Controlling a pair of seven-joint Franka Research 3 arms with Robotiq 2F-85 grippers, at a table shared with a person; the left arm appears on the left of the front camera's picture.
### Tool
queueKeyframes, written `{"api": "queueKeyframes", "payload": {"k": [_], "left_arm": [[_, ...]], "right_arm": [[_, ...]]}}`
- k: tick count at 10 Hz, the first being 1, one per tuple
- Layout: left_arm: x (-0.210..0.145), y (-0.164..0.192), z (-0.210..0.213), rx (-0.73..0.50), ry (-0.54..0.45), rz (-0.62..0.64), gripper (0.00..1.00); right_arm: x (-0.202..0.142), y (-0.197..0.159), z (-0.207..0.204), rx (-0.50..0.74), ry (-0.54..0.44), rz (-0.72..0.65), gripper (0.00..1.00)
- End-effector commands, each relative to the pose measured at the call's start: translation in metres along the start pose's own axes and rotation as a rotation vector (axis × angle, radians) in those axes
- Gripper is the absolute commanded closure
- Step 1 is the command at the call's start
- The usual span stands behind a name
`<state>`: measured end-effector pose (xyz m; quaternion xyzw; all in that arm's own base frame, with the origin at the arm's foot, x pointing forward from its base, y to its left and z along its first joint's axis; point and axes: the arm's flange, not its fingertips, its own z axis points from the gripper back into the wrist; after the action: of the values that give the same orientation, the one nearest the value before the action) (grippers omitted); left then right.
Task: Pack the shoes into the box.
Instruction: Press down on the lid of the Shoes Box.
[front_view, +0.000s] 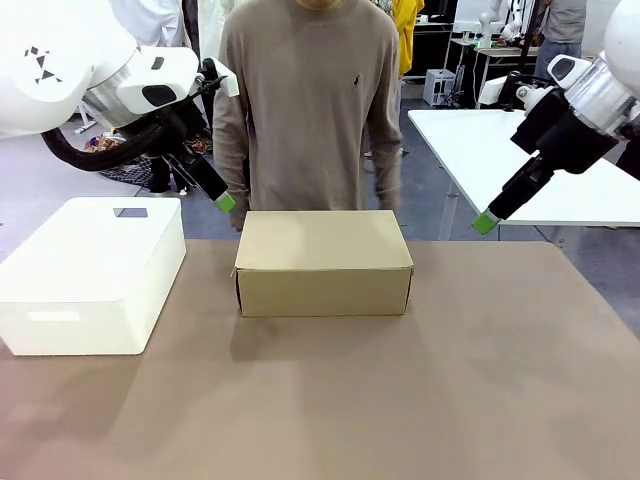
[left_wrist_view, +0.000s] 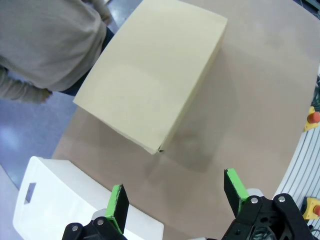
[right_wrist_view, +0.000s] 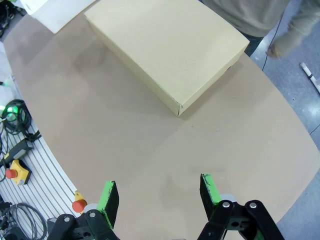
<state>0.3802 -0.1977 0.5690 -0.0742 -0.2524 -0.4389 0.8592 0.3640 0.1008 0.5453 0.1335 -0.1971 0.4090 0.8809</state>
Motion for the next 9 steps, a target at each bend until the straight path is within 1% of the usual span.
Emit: {"api": "queueKeyframes", "payload": {"k": [1,9], "left_arm": [[0.0016,0.0009,0.0,0.001,-0.005,0.0,0.0],[0.0016,0.0009,0.0,0.001,-0.005,0.0,0.0]], "right_arm": [[0.0003,0.0,0.0007,-0.012,0.006,-0.001,0.14],[0.0003,0.0,0.0007,-0.012,0.006,-0.001,0.14]]}}
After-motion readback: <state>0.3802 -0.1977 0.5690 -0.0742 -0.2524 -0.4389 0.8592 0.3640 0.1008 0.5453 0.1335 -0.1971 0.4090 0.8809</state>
